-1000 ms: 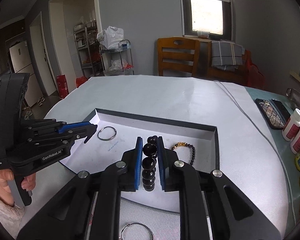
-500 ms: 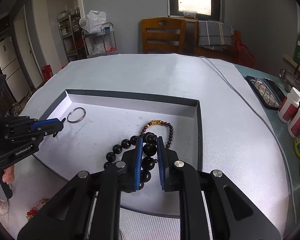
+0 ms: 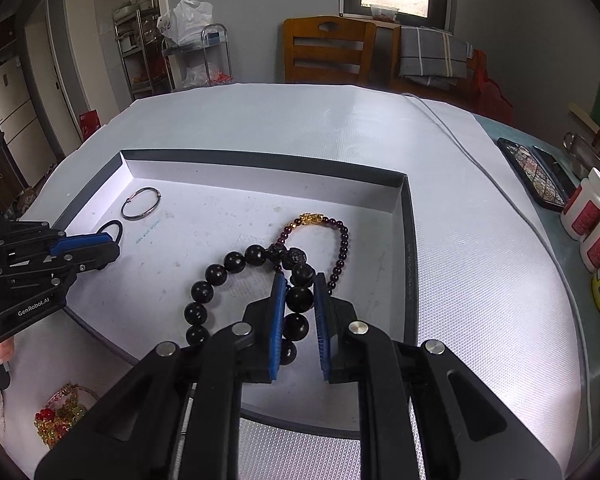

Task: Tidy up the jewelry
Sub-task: 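Lower the hair tie and black bead bracelet into the grey box and open both grippers, then withdraw both grippers from the box toward the remaining jewelry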

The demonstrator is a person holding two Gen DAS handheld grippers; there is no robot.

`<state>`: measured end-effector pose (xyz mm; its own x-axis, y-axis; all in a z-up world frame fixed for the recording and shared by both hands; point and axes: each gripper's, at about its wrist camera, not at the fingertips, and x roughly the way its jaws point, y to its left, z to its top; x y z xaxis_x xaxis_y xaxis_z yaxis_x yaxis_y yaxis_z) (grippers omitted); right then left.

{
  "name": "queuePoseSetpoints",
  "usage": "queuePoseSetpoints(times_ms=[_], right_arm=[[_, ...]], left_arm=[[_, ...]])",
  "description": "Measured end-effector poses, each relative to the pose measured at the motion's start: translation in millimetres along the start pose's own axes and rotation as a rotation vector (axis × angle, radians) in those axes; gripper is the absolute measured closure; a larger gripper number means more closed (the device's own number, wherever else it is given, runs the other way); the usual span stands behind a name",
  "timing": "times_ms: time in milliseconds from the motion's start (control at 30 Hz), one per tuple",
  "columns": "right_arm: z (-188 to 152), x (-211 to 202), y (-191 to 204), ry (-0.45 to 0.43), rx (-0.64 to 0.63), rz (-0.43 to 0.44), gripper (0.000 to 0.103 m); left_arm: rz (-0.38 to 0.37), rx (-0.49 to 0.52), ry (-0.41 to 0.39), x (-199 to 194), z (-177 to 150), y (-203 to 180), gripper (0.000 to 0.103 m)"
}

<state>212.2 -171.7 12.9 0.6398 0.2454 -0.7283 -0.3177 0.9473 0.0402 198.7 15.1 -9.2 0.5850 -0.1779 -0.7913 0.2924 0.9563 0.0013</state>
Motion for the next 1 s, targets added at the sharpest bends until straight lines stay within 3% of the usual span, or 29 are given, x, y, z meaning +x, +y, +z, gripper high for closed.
queuePoseSetpoints(times_ms=[500,600,667,700,733,867,1000], right_arm=[[-3,8,3,0.033,-0.001,0.023,0.089],[-2,6,2,0.026,0.008,0.027,0.086],[-1,5,0,0.017,0.016,0.030,0.075],[-1,3,-1,0.008,0.023,0.036,0.063],[0,1,-2,-0.001,0.029,0.040,0.058],[2,-4,-3,-0.024,0.044,0.035,0.057],[3,-5,-6,-0.038,0.059,0.033,0.042]], left_arm=[[-0.018,-0.020,0.005,3,0,3,0.089],[-0.025,-0.015,-0.014,-1,1,1,0.075],[-0.022,-0.014,-0.032,-5,2,0,0.071],[-0.025,-0.016,-0.042,-7,2,0,0.069],[-0.027,-0.022,-0.053,-10,3,1,0.061],[-0.028,-0.047,-0.076,-15,5,4,0.051],[-0.024,-0.071,-0.093,-18,7,7,0.037]])
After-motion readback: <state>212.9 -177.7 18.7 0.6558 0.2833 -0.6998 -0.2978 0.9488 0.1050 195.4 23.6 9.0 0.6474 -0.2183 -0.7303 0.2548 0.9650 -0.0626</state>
